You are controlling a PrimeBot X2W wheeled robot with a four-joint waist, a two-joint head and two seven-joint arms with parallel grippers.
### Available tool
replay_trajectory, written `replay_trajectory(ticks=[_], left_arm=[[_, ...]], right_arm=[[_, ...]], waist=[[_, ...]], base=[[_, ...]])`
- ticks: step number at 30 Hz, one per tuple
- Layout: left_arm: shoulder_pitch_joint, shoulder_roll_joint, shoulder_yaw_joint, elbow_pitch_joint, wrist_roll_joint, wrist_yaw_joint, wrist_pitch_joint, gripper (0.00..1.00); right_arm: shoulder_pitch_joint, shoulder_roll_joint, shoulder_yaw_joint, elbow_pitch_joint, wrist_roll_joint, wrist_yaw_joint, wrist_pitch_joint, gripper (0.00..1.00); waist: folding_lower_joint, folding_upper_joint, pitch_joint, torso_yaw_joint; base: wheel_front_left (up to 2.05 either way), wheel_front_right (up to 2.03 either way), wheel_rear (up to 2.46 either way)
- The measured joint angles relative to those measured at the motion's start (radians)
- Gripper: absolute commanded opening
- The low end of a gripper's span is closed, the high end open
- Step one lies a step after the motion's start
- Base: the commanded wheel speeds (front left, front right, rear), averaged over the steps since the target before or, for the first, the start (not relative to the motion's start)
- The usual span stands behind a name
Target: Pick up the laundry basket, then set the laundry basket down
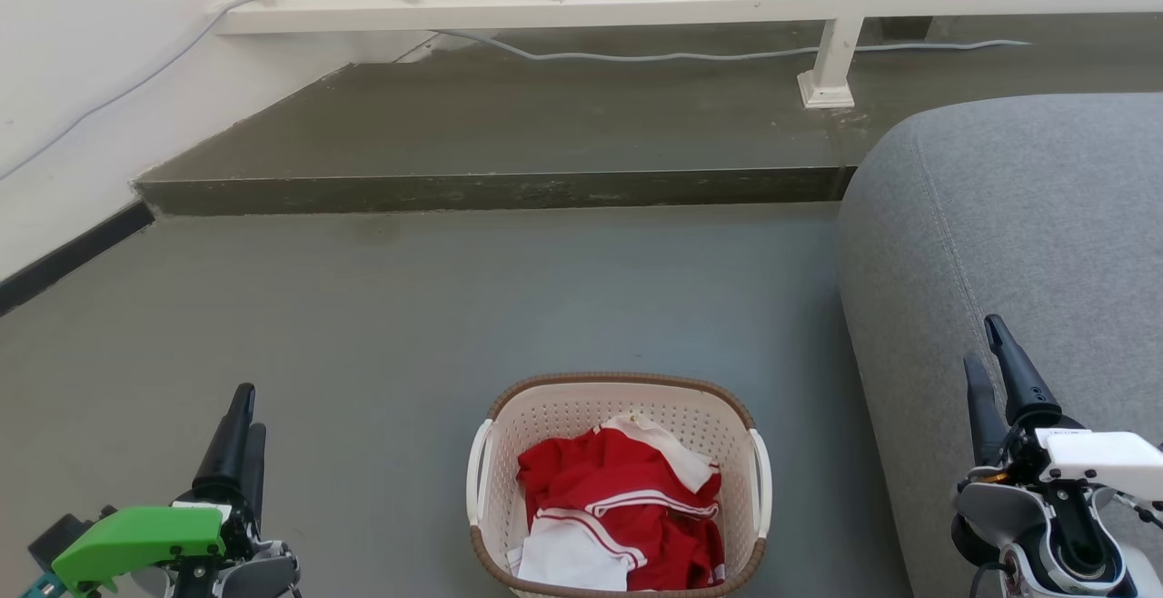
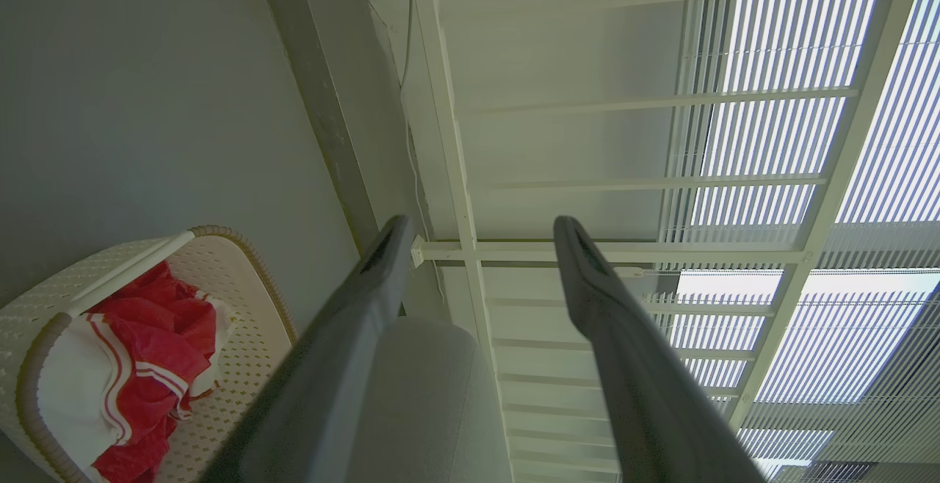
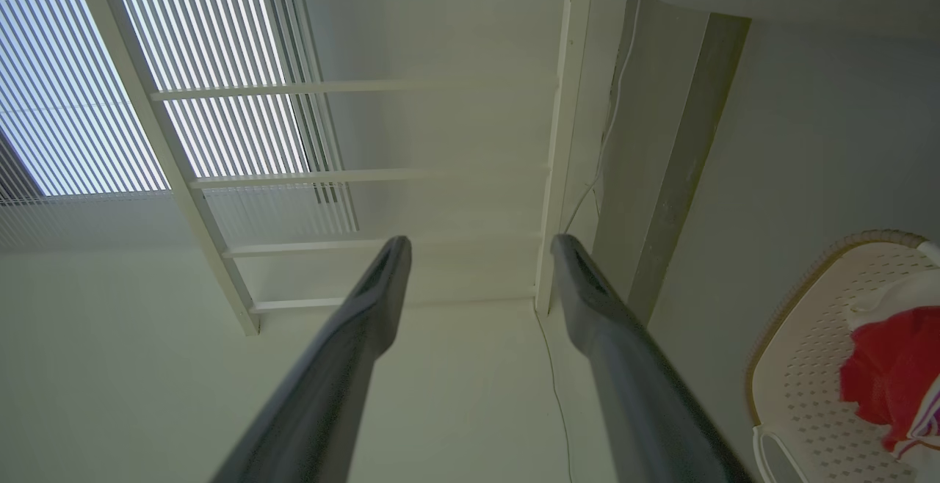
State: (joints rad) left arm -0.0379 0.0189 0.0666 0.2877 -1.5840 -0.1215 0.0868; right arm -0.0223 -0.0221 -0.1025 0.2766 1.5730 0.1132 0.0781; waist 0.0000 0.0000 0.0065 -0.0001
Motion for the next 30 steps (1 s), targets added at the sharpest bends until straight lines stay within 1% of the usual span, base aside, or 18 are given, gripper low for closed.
replay_trajectory(ticks=[5,13,21,30], left_arm=[[-0.001,0.008,-0.014,-0.014,0.045,0.000,-0.020,1.00],[-0.003,0.044,-0.063,-0.035,0.139,0.000,-0.063,1.00],[-0.004,0.091,-0.114,-0.034,0.285,0.000,-0.099,1.00],[-0.023,0.108,-0.148,-0.026,0.444,0.003,-0.128,1.00]], right_arm=[[-0.002,-0.012,0.023,-0.019,-0.046,0.000,-0.023,1.00],[-0.011,-0.050,0.079,-0.044,-0.146,0.000,-0.062,1.00],[-0.015,-0.087,0.135,-0.044,-0.282,0.000,-0.095,1.00],[-0.034,-0.102,0.167,-0.044,-0.436,0.000,-0.123,1.00]], waist=[[0.0000,0.0000,0.002,0.000],[0.0000,0.0000,0.004,-0.001],[0.0000,0.0000,0.005,-0.001],[0.0000,0.0000,0.005,-0.001]], base=[[0.00,0.00,0.00],[0.00,0.00,0.00],[0.00,0.00,0.00],[0.00,0.00,0.00]])
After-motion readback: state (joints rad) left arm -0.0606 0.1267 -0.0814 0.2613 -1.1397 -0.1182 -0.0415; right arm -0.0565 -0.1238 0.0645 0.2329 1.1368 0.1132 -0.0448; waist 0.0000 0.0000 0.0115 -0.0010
